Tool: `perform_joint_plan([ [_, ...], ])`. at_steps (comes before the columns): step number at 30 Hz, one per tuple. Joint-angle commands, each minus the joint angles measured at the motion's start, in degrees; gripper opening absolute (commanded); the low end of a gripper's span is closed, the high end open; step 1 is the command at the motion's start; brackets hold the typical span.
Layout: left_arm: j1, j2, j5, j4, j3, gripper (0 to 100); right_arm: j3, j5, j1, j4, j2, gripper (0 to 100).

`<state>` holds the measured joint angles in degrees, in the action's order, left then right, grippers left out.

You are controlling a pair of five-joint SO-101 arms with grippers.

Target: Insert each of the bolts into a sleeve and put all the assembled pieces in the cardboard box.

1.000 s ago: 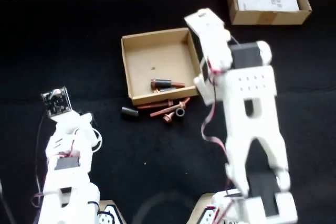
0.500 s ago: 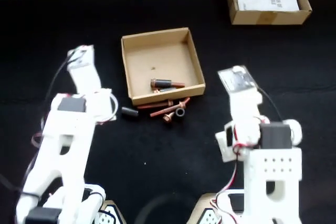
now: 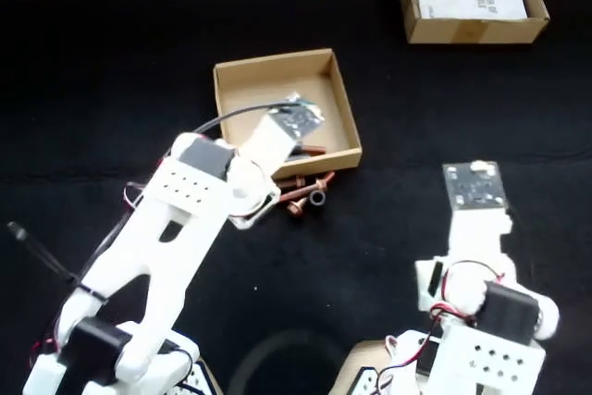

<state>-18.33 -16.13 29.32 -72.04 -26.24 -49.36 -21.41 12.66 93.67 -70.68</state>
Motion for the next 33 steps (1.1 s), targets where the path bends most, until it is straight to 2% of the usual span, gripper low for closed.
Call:
perform_joint_plan([
  [1, -0.92, 3.91, 11.87, -0.88, 5.49, 22, -3.47, -5.98, 8.75, -6.29, -3.47, 0.7],
  [5, -1.27, 14.73, 19.87, -6.68, 13.76, 28, -9.27, -12.22, 16.75, -14.20, -6.02, 0.7],
  [8, -2.42, 24.22, 24.62, -11.16, 23.96, 27, -13.85, -15.91, 21.23, -19.03, -6.90, 0.7],
  [15, -3.47, 42.15, 25.32, -17.67, 53.76, 26, -20.44, -17.49, 23.52, -25.89, -6.90, 0.7],
  [20, -4.62, 52.62, 25.41, -22.68, 68.26, 26, -20.88, -17.41, 23.16, -26.24, -6.90, 0.7],
  [23, -5.93, 57.19, 25.41, -25.76, 72.31, 22, -21.05, -17.32, 23.16, -27.30, -6.90, 0.7],
  [28, -7.96, 61.58, 25.41, -26.02, 72.92, 10, -21.05, -17.23, 23.16, -28.18, -6.90, 0.7],
  [33, -9.80, 62.20, 25.23, -26.02, 72.92, 10, -21.05, -17.32, 23.16, -28.18, -6.90, 0.7],
])
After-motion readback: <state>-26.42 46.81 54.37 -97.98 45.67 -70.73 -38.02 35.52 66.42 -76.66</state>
